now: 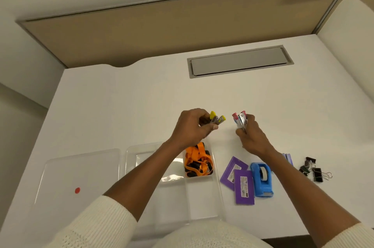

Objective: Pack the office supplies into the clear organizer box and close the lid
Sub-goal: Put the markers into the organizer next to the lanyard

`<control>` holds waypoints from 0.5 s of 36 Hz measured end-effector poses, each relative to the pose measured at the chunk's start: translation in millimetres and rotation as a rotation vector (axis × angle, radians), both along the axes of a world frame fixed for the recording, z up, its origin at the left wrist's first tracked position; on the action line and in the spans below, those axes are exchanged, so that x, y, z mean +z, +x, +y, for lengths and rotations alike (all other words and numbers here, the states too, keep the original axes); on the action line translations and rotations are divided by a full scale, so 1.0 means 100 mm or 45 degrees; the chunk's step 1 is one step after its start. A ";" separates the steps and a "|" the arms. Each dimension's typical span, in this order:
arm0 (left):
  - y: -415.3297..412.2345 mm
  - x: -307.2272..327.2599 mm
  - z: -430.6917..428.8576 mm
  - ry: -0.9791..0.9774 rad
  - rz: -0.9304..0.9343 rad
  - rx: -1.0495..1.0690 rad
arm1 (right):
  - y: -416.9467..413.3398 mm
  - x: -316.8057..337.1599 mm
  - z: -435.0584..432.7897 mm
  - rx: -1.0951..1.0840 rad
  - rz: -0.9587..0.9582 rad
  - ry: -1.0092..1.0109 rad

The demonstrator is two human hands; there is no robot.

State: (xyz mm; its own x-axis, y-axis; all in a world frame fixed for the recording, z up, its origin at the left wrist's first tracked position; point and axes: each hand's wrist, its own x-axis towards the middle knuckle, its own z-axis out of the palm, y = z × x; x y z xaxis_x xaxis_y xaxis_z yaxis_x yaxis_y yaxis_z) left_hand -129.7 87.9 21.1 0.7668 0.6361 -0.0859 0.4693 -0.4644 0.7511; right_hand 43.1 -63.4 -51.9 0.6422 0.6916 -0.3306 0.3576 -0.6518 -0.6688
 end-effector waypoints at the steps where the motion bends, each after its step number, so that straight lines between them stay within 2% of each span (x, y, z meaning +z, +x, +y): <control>1: -0.08 0.05 0.01 -0.031 -0.018 0.073 | -0.06 0.06 0.02 0.009 0.024 0.023; 5: -0.46 0.13 0.07 -0.124 -0.003 0.337 | -0.43 0.41 0.13 0.084 0.199 0.097; 11: -0.99 0.02 0.05 -0.079 0.180 0.656 | -1.11 0.70 0.39 0.094 0.601 0.170; 18: -1.25 -0.13 -0.06 -0.114 0.411 0.804 | -1.79 0.60 0.61 -0.003 0.837 0.088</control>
